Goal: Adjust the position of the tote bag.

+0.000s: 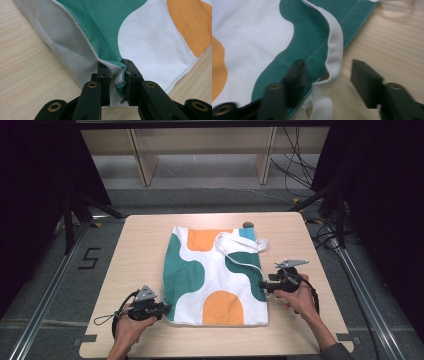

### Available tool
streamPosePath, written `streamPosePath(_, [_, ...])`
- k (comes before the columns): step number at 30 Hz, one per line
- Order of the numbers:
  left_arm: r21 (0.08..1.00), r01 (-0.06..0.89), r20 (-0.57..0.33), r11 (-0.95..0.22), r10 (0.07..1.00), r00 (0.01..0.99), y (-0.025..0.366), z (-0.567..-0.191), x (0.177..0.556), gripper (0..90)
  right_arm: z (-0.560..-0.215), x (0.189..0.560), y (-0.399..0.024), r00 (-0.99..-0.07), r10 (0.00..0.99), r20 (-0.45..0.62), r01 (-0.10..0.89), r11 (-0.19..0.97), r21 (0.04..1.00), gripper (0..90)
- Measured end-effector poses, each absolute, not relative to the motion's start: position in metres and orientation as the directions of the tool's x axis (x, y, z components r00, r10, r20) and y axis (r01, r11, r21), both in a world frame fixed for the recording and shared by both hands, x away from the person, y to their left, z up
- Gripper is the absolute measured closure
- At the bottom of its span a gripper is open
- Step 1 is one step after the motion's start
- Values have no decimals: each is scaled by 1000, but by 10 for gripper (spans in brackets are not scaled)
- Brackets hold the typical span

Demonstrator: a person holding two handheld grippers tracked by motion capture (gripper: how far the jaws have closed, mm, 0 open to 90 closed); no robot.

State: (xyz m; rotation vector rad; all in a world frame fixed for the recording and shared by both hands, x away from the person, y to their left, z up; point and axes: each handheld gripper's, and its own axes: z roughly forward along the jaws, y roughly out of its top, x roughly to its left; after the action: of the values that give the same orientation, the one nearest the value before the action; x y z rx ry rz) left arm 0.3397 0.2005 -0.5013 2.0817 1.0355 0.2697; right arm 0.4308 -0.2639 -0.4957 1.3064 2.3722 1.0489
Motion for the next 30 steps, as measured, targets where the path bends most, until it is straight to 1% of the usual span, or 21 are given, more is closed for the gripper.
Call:
streamPosePath(1, [730, 578, -140, -365, 748, 649, 200, -502, 341, 772, -496, 431, -264, -573, 810, 128, 640, 344, 688, 549])
streamPosePath(2, [721, 576, -128, -386, 742, 658, 201, -502, 343, 772, -497, 436, -266, -624, 767, 147, 625, 378, 683, 666])
streamPosePath(3, [727, 574, -129, -377, 747, 653, 201, -502, 343, 772, -498, 435, -264, -631, 751, 196, 624, 341, 703, 832])
streamPosePath(4, [721, 578, -129, -382, 746, 654, 202, -502, 345, 772, -498, 435, -264, -631, 751, 196, 624, 341, 703, 832])
streamPosePath(5, [717, 589, -143, -371, 749, 647, 203, -503, 346, 772, -497, 433, -264, -652, 734, 191, 610, 357, 708, 861])
streamPosePath(7, [719, 579, -124, -384, 749, 651, 208, -504, 351, 775, -493, 425, -262, -668, 726, 161, 579, 372, 725, 898])
streamPosePath(8, [720, 588, -131, -369, 759, 637, 210, -504, 355, 778, -489, 415, -260, -679, 717, 155, 576, 391, 718, 898])
streamPosePath(9, [720, 588, -131, -369, 759, 637, 210, -504, 355, 780, -489, 415, -260, -679, 717, 155, 576, 391, 718, 898])
streamPosePath(11, [713, 580, -89, -394, 770, 632, 217, -503, 364, 782, -487, 403, -257, -714, 684, 148, 551, 420, 721, 899])
streamPosePath(12, [704, 588, -77, -399, 780, 621, 223, -503, 376, 784, -486, 390, -253, -750, 652, 113, 511, 462, 725, 899])
streamPosePath(13, [704, 588, -77, -399, 780, 621, 223, -503, 376, 785, -486, 390, -253, -750, 652, 113, 511, 462, 725, 899])
streamPosePath(14, [699, 602, -80, -387, 794, 603, 227, -503, 387, 786, -484, 376, -245, -778, 618, 112, 487, 481, 729, 899])
streamPosePath(15, [699, 602, -80, -387, 794, 603, 227, -503, 387, 787, -484, 376, -245, -778, 618, 112, 487, 481, 729, 899])
streamPosePath(16, [689, 606, -75, -398, 792, 606, 230, -503, 395, 787, -484, 372, -242, -788, 605, 111, 478, 488, 730, 899])
streamPosePath(18, [691, 614, -80, -382, 803, 590, 232, -505, 412, 787, -482, 361, -235, -808, 583, 84, 446, 512, 734, 899])
streamPosePath(19, [693, 619, -85, -370, 810, 580, 233, -506, 420, 787, -481, 350, -226, -830, 552, 84, 428, 533, 730, 898])
streamPosePath(23, [684, 631, -72, -367, 826, 559, 231, -504, 447, 788, -479, 341, -216, -852, 520, 62, 391, 553, 736, 897])
streamPosePath(25, [686, 635, -67, -356, 838, 542, 227, -504, 462, 789, -479, 338, -206, -864, 499, 70, 386, 567, 728, 897])
streamPosePath(26, [690, 639, -68, -340, 848, 525, 225, -504, 472, 790, -480, 335, -191, -879, 471, 79, 374, 577, 726, 895])
streamPosePath(29, [682, 651, -54, -333, 865, 498, 221, -503, 492, 789, -480, 333, -180, -887, 454, 84, 367, 585, 723, 893])
streamPosePath(30, [684, 656, -52, -320, 875, 482, 217, -503, 505, 788, -480, 332, -169, -900, 430, 70, 346, 607, 715, 890])
